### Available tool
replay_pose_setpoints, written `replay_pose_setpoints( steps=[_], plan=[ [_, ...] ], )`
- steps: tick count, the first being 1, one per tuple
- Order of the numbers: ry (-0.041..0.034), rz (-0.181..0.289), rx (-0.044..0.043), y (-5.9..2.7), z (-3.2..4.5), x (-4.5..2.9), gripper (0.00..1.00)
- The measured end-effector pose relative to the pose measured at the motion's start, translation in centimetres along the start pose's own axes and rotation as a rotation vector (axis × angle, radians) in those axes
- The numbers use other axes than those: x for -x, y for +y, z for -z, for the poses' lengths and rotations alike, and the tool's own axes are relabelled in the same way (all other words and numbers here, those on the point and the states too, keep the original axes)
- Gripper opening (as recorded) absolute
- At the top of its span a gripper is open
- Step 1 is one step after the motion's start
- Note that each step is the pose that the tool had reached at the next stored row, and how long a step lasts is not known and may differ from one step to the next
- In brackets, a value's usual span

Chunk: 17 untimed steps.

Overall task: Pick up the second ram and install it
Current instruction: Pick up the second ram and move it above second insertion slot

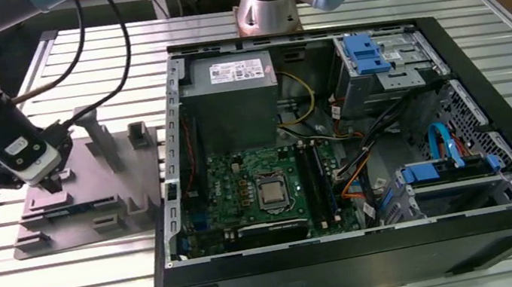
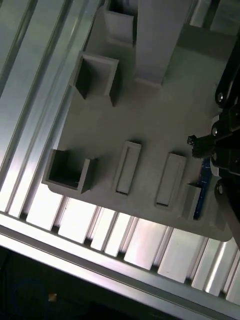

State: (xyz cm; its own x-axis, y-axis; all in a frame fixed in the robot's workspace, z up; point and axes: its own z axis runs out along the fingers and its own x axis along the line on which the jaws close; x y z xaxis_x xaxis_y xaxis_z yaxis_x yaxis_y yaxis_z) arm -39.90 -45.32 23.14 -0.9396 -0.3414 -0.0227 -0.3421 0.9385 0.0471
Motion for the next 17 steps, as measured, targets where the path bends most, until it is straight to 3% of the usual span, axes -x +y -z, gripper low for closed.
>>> replay_pose_setpoints(
  steps=[17],
  plan=[
    [0.0115,0.244,0.0055,0.00,-0.01,0.00,0.11]
  ],
)
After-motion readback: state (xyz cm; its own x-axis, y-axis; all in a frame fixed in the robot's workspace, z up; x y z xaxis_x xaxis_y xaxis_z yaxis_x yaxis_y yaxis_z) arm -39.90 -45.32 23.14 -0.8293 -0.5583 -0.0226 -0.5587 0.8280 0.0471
